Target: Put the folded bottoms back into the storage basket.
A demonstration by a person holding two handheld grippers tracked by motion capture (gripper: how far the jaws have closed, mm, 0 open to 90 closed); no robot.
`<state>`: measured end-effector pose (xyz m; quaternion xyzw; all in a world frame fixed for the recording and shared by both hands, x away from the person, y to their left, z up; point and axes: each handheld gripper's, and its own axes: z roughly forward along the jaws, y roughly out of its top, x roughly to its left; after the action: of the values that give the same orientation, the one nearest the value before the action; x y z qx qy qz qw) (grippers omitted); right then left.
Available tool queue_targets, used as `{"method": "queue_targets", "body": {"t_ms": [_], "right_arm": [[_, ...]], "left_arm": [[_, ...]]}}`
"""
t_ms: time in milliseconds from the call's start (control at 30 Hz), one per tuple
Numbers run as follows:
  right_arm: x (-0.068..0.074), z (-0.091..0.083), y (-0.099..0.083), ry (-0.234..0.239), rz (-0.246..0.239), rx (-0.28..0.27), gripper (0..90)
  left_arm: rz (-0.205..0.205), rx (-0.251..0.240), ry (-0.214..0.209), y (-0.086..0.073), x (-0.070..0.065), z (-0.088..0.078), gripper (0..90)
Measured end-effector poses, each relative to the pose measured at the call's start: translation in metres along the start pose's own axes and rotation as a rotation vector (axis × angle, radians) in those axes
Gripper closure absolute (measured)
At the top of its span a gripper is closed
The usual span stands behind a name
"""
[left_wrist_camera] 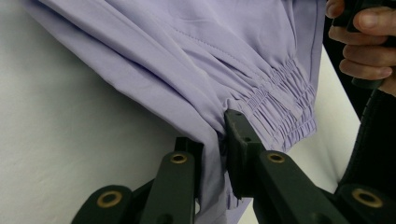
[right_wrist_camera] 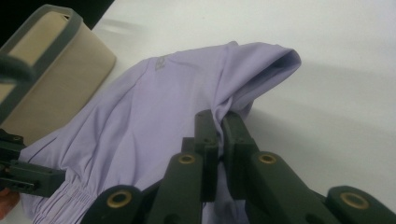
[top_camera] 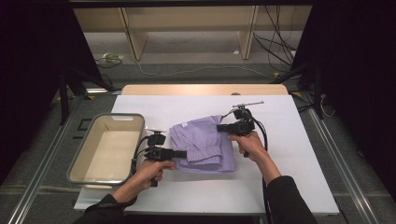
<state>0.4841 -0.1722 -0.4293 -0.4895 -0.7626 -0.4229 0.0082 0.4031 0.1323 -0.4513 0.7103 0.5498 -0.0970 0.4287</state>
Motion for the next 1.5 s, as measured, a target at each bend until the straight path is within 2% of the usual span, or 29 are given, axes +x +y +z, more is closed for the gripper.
{"method": "queue_targets", "body": {"t_ms": [233, 300, 667, 800, 1233, 1500], "right_arm": [[0.011, -0.005, 0.003, 0.009, -0.014, -0.024, 87.0], [0.016, -0.006, 0.004, 0.016, -0.02, -0.034, 86.9], [0.027, -0.011, 0.007, 0.041, -0.033, -0.058, 86.9], [0.032, -0.011, 0.008, 0.044, -0.044, -0.06, 86.9], [0.043, -0.012, 0.01, 0.064, -0.064, -0.07, 86.9], [0.051, -0.011, 0.011, 0.073, -0.077, -0.074, 86.9]], "left_arm": [[0.016, -0.021, -0.01, 0.0, -0.003, -0.014, 80.5], [0.033, -0.027, -0.007, 0.0, -0.006, -0.02, 80.5], [0.053, -0.051, -0.01, 0.001, -0.008, -0.036, 80.4], [0.051, -0.058, -0.023, 0.0, -0.009, -0.041, 80.4], [0.048, -0.067, -0.029, -0.004, -0.008, -0.053, 80.3], [0.063, -0.069, -0.022, -0.005, -0.008, -0.058, 80.3]]}}
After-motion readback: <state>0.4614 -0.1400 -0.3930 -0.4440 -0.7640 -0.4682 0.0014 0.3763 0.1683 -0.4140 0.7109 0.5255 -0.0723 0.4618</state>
